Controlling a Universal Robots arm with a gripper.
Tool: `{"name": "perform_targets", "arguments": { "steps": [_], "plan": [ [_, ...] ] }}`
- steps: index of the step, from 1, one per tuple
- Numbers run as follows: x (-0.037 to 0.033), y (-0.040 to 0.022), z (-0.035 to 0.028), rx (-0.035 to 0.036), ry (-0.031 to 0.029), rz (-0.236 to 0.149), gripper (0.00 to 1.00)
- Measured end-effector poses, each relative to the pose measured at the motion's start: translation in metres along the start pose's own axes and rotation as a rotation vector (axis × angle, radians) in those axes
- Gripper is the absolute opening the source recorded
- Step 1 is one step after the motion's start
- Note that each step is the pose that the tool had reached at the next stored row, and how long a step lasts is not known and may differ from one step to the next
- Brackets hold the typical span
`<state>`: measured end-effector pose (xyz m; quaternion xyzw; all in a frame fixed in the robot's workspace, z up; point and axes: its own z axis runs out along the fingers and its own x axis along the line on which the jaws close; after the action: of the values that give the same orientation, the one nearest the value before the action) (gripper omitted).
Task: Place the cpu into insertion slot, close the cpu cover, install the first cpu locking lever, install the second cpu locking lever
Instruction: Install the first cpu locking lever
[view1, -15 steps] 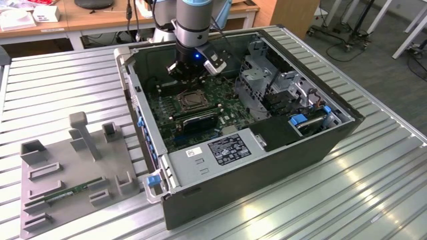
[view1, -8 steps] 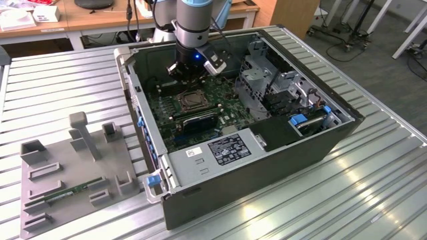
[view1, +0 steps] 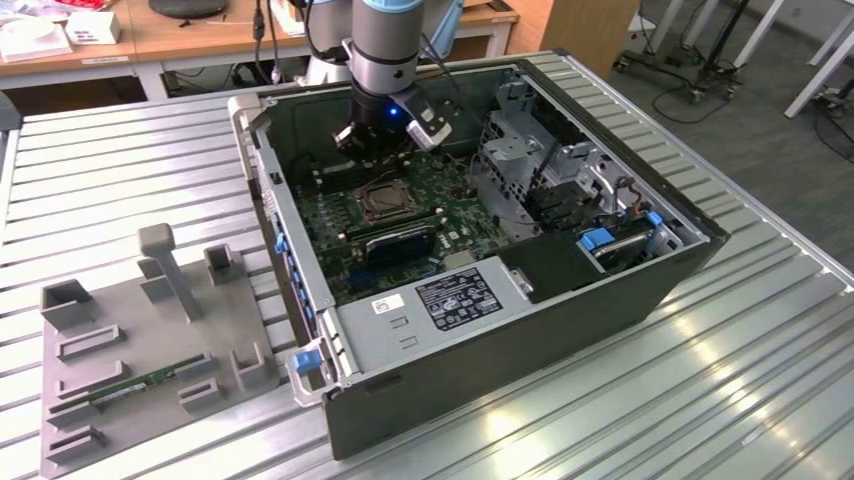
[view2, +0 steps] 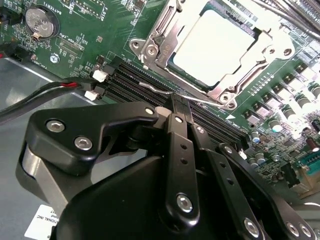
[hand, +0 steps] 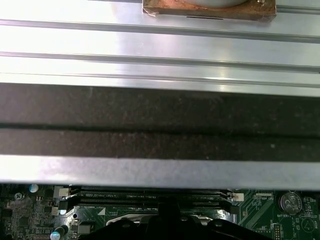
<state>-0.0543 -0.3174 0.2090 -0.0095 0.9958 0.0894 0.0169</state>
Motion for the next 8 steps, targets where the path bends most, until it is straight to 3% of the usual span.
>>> {"name": "perform_targets", "arguments": {
  "steps": [8],
  "plan": [
    [-0.0011, -0.0011, 0.0001, 0.002, -0.0001, 0.0, 0.11]
  ]
}}
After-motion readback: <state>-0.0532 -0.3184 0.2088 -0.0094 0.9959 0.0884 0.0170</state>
